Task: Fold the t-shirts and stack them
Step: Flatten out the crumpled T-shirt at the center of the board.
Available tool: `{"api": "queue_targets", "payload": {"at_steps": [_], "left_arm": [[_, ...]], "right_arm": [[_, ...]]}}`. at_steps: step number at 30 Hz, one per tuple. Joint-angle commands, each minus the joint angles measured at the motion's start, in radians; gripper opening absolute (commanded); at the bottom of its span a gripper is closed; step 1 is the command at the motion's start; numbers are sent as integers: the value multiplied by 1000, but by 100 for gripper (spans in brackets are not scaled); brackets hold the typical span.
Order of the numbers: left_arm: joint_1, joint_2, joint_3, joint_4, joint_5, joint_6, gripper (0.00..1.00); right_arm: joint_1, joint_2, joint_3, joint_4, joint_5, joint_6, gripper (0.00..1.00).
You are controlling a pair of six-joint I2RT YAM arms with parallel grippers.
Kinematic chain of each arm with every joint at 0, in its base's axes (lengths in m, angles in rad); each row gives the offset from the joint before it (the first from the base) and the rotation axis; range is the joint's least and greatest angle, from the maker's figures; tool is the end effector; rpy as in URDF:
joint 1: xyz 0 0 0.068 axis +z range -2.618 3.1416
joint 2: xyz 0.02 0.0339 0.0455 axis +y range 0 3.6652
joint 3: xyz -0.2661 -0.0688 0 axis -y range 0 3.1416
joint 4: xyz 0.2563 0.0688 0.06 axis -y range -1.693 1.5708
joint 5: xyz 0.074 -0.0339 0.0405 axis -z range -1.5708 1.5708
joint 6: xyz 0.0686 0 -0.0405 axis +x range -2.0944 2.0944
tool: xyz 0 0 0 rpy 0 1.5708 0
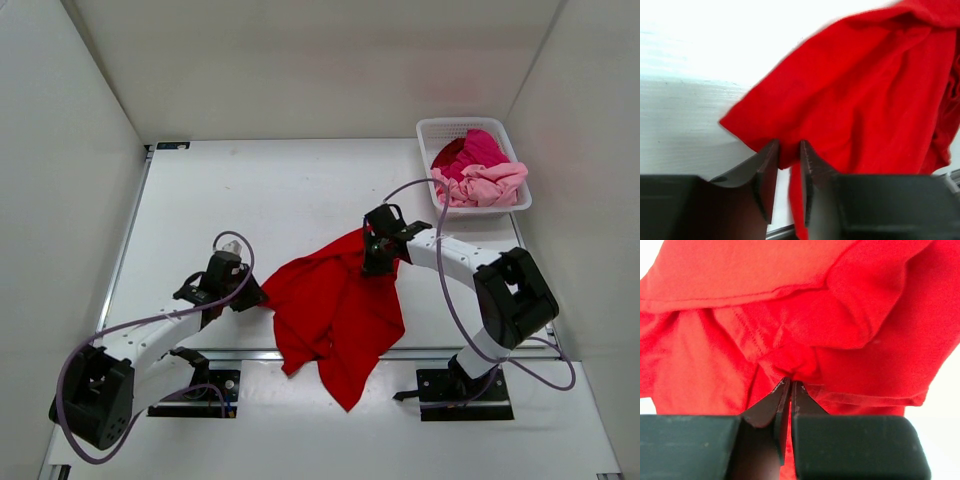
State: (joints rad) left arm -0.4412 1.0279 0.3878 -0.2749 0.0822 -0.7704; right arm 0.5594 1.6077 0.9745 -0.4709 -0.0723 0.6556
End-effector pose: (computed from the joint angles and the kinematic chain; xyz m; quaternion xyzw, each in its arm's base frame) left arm 0.1882 -0.0951 0.1235 -0.1419 0.9353 -0.2152 0.2424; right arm 0.2822 0.1825 0.1489 0.0384 0.9715 0.1608 0.1697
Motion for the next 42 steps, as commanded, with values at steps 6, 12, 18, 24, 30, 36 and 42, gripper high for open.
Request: {"api": "queue_targets", "payload": {"at_steps": [6,12,18,24,30,36,42], "left_arm": [[32,-2,78,10,-21,36,0],[58,-44,299,-89,-30,91,0],[82,-49,622,-213,-119,195,0],[90,-6,937,-280,-223,282,0],[23,41,1290,-331,-410,400,0],[-74,17,1473,-339,-608,532,0],[-128,-20,1433,-319,-737,649,0]], "right_arm": [[-1,-54,101,-35,137,-54,0],[2,-213,295,-198,229,-135,1],[-38,-308,664,-446,311,-232,0],[-12,-165,1327,-687,384,-321,1],[34,-207,1587,-603,416,-349,0],[519,-396,1446,-348,785,-454,0],[1500,-529,845,1573,1339,-2064,0]]}}
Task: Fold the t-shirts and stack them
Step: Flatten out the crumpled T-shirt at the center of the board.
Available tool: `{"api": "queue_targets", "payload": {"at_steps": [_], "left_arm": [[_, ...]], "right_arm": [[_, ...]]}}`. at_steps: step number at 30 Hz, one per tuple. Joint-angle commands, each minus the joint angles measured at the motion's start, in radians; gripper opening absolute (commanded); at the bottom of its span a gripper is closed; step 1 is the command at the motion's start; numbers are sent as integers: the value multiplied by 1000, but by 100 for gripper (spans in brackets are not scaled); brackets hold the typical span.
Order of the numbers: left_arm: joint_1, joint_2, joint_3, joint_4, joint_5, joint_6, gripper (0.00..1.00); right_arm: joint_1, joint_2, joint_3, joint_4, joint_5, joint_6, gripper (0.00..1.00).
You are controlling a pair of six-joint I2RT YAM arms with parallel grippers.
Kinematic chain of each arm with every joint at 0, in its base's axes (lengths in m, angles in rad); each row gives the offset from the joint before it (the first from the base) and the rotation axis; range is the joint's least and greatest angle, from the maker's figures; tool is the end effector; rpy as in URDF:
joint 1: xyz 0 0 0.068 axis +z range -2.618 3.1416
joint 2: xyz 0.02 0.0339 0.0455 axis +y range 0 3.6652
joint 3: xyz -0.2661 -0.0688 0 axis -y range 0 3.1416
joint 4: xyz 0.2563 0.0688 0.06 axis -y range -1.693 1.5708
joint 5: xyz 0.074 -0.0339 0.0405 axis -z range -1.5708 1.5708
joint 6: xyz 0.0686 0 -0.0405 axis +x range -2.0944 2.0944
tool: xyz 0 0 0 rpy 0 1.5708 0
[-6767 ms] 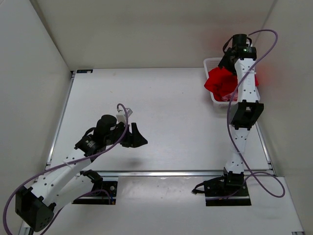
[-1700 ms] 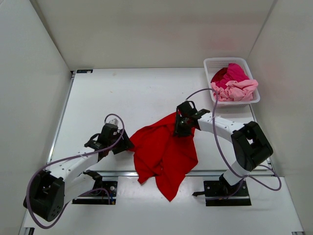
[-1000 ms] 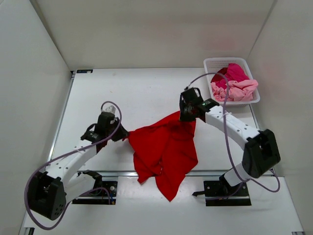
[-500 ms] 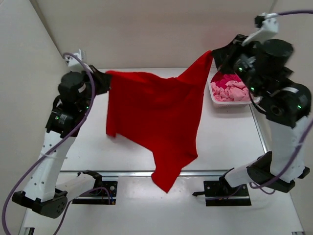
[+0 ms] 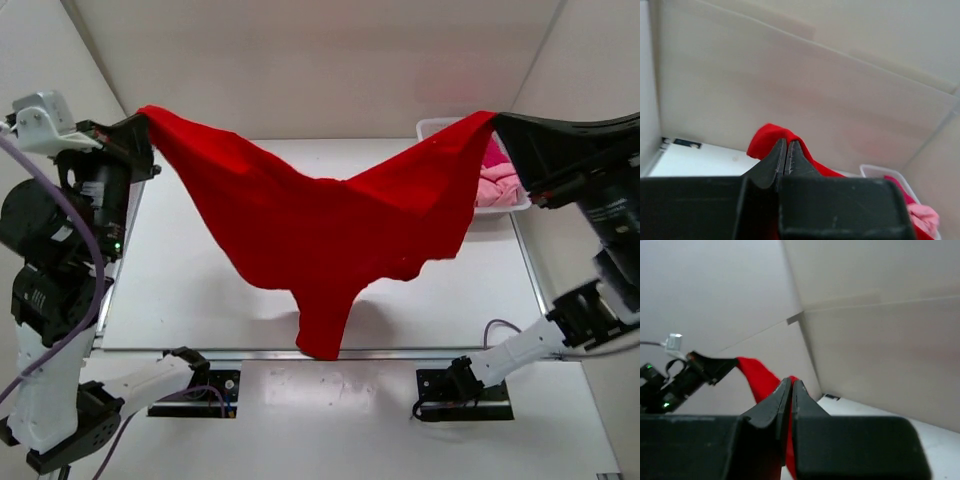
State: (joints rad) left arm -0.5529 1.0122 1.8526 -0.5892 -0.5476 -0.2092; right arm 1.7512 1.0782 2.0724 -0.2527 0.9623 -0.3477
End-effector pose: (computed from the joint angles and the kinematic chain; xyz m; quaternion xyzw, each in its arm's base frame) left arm 0.1325 -0.0398 0.6031 -0.1096 0.6180 -0.1290 0.7678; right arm 0.0433 0.0761 0.6720 -0.0987 0.5452 0.3814 0.7400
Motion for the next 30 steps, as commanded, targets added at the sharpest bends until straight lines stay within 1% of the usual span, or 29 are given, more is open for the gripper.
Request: {"api": "queue_targets", "payload": {"at_steps": [1,2,3,4,5,6,7,8,9,10,11,12,13,14,15,16,18,19,20,21,22,23,24,25,26,27,28,29,30], "left_arm": [[-2,-12,-93,-9,-94,93,0],[7,-21,-133,-11,-72,70,0],[25,-24,-207,-17,-54,56,0],[47,-30,-287,-3,-34,36,0],[63,-29,-346,3,0,1,0],[71,-26,-371,6,11,-8,0],[71,-6,-380,12,26,-10,0],[71,12,-385,9,25,-13,0],[73,31,-376,8,23,-6,0],[68,34,-368,11,18,-9,0],[68,55,-366,12,21,-13,0],[65,66,-369,11,29,-9,0],[67,72,-380,8,31,-15,0],[67,78,-392,3,34,-21,0],[74,71,-424,5,26,-28,0],[77,62,-443,6,11,-35,0],[93,40,-501,2,0,-39,0],[108,25,-510,-7,-8,-47,0],[108,16,-535,-9,-8,-45,0],[116,-3,-555,-14,-27,-48,0],[113,-17,-575,-18,-38,-36,0],[117,-23,-579,-18,-51,-38,0],[113,-30,-601,-21,-60,-29,0],[117,-37,-616,-18,-64,-22,0],[111,-41,-627,-14,-72,-12,0],[110,-34,-638,-15,-75,-9,0],[114,-38,-648,-6,-72,-10,0],[116,-31,-655,-8,-54,-15,0],[120,-24,-662,-1,-43,-16,0]], "right_arm": [[368,38,-182,1597,293,-1243,0],[334,57,-152,1565,294,-1248,0],[283,57,-137,1387,291,-1096,0],[169,60,-80,1197,311,-958,1],[98,61,2,847,319,-706,0],[84,63,23,726,332,-650,0],[106,62,-9,787,372,-713,0],[134,39,-134,975,377,-835,0],[143,17,-238,1110,375,-917,0],[128,9,-279,1157,400,-924,1],[49,-7,-340,1056,417,-853,0],[-26,-26,-350,920,426,-627,0],[-53,-29,-336,631,423,-405,0],[-58,-15,-337,597,438,-374,0],[-93,-3,-403,721,444,-466,0],[-173,40,-455,762,455,-558,0],[-316,89,-538,800,499,-618,0],[-362,109,-633,936,503,-722,0],[-383,120,-673,1061,500,-770,0],[-442,147,-736,1054,494,-771,0],[-500,182,-782,999,484,-719,0],[-519,199,-807,988,475,-690,0],[-544,209,-842,905,445,-660,0],[-567,222,-807,765,419,-457,0],[-649,250,-732,109,266,115,0],[-770,294,-452,-447,-169,424,0],[-991,360,-367,-518,-365,631,0],[-1009,370,-408,-458,-308,595,0],[-1016,358,-495,-372,-301,567,0]]}}
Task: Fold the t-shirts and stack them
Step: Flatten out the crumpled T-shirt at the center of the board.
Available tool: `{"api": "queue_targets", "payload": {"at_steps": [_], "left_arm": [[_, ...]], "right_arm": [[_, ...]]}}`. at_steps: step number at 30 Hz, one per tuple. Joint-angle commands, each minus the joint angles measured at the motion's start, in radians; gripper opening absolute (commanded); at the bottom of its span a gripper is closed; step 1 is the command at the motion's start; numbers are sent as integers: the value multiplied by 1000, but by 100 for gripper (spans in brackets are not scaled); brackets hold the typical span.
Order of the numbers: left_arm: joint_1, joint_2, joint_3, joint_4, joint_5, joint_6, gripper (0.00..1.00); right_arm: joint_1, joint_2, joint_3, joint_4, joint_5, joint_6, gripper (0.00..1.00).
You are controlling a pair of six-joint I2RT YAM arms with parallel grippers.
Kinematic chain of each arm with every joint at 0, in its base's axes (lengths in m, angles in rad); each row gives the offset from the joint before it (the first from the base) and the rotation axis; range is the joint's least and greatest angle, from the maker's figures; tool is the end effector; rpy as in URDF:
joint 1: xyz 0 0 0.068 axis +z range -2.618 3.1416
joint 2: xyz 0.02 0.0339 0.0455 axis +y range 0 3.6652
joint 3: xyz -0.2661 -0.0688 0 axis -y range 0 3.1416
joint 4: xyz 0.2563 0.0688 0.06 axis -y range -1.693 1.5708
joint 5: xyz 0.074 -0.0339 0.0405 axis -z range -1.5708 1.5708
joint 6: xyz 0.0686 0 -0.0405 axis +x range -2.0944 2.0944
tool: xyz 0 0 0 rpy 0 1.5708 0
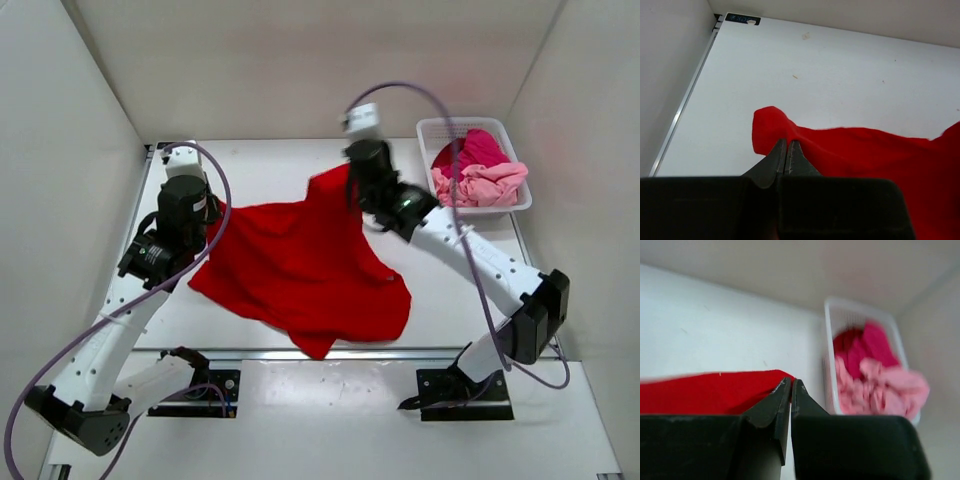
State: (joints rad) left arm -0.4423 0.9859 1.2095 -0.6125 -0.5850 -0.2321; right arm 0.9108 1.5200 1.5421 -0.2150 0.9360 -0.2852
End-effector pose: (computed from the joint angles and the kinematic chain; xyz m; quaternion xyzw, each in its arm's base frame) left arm 0.2251 -0.0647 0.4010 -0.0764 0.8076 0.0495 0.5827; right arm 0.2729 0.2616 0.4229 -0.1508 0.7308 -0.1567 0.6470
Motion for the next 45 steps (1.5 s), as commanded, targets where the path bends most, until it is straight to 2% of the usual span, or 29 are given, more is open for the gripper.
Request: {"api": "queue_targets", "payload": {"at_steps": [1,2,4,7,13,16,18,22,26,32,33,34,35,36,37,38,39,40,43,44,45], "left_arm": [[11,8,-30,28,-12,11,0],[19,25,-36,43,-12,13,0],[37,45,-51,60,10,5,0],[69,106,-71,105,34,-6,0],[155,273,-64,223,88,-39,0],[184,425,19,269,97,-41,0],[207,515,132,267,119,-68,0],[253,710,329,254,172,-127,0],[318,847,445,260,234,-184,0],[399,964,629,255,304,-254,0],[412,977,639,270,319,-265,5],[422,991,656,278,344,-271,11],[438,1000,665,286,365,-283,29],[441,1002,664,295,375,-289,50],[439,999,660,301,396,-297,61],[467,984,653,297,390,-294,77],[471,958,642,301,396,-291,91],[468,953,633,301,390,-292,99],[456,852,553,283,358,-273,99],[409,788,497,278,331,-259,98],[386,721,420,275,309,-244,99]], "right_arm": [[-191,-89,-5,-396,-351,500,0],[-278,-77,-10,-399,-400,538,0],[-337,-45,-34,-397,-509,569,0],[-378,15,-28,-372,-535,563,0],[-516,230,113,-353,-629,534,1],[-601,412,277,-377,-649,515,0],[-630,506,453,-400,-689,520,0],[-679,638,616,-400,-753,555,0],[-688,730,729,-379,-795,566,0],[-731,830,864,-348,-845,590,0],[-730,838,872,-336,-852,593,1],[-742,845,889,-331,-871,597,8],[-750,844,901,-325,-890,598,23],[-747,838,909,-333,-890,594,31],[-748,826,909,-336,-884,589,47],[-745,797,912,-331,-881,581,55],[-741,763,906,-325,-879,569,58],[-750,743,900,-336,-885,561,60],[-733,575,810,-412,-927,535,60],[-731,537,721,-426,-902,528,58],[-693,466,658,-475,-860,485,47]]}}
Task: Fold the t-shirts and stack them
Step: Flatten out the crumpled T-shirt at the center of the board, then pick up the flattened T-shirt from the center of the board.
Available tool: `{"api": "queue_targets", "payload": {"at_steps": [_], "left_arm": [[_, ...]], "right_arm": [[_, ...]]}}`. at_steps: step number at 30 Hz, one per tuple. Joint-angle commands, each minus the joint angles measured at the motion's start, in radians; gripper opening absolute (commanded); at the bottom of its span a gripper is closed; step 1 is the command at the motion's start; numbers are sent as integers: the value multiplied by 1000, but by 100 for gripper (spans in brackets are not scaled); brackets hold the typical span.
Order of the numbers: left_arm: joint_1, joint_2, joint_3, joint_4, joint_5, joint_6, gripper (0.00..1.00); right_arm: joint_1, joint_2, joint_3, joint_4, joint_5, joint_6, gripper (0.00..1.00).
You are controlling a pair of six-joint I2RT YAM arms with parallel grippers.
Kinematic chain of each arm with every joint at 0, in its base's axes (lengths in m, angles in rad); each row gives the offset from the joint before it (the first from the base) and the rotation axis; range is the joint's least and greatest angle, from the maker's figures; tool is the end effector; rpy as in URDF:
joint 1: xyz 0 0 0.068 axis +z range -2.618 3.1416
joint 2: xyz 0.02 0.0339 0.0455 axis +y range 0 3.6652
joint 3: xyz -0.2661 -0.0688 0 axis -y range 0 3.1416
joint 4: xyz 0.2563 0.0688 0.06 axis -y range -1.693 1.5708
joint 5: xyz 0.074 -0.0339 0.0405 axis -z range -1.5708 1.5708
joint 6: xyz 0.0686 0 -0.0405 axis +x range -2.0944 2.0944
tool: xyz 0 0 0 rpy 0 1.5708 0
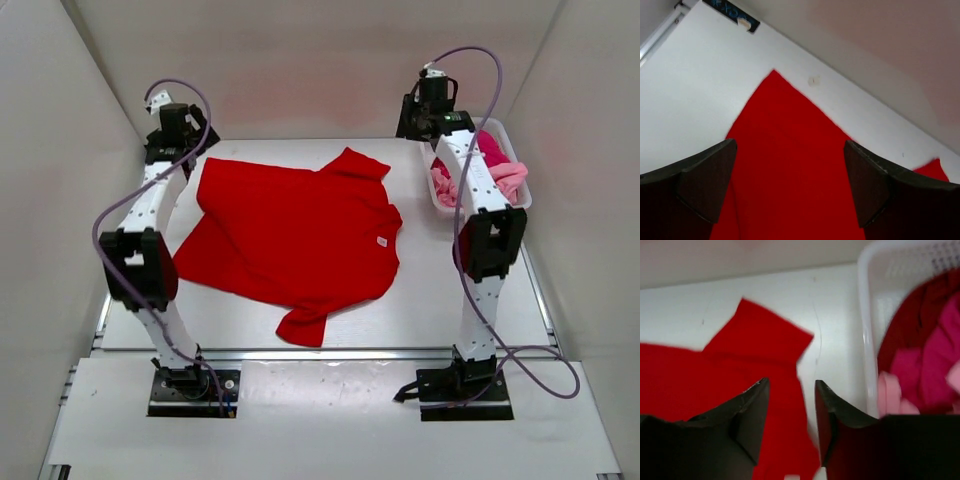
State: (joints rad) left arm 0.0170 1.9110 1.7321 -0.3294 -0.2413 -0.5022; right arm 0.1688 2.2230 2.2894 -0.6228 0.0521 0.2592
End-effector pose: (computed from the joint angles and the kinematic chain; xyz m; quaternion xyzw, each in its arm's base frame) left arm 0.4942 0.0248 0.3093 -0.2786 0.8116 -0.0201 0.5131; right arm 0.5470 0.0896 0.3266 0.0521 0.8723 0.0809 0.4793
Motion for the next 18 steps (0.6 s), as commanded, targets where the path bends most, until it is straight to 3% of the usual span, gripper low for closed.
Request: {"api": "queue_targets", "payload": {"at_steps": [1,2,3,4,5,6,7,8,10,13,15,17,18], "left_arm": [[-97,-252,-149,1,-44,37,99],[-139,-333,-245,1,-71,69,99],[-182,-430,-350,16,-107,120,98],[-215,-502,-456,21,-128,140,86],[-216,-539,-503,-3,-115,139,65],[-198,-617,-594,-20,-69,125,52],[-174,-688,-685,-46,-41,84,27],[-164,-720,-730,-59,-33,65,13],[-193,-835,-834,-98,-33,62,8],[-212,-907,-864,-219,-13,44,12],[-207,-960,-887,-266,-13,34,20],[-200,-989,-908,-324,19,31,37],[-213,-994,-925,-344,4,36,39]], "right_arm": [[101,-297,-112,-133,43,-96,36],[138,-328,-176,-199,102,-107,10],[179,-392,-250,-222,117,-106,0],[220,-483,-354,-225,101,-110,0],[242,-581,-407,-207,68,-86,0],[245,-638,-523,-187,-25,-65,0],[244,-731,-644,-160,-73,-13,0],[250,-809,-692,-144,-115,26,1],[360,-880,-842,-161,-26,57,0],[550,-965,-994,-144,14,148,2],[639,-1023,-1126,-62,-27,233,9],[725,-1080,-1235,15,-44,354,18],[747,-1083,-1301,47,-40,382,20]]}}
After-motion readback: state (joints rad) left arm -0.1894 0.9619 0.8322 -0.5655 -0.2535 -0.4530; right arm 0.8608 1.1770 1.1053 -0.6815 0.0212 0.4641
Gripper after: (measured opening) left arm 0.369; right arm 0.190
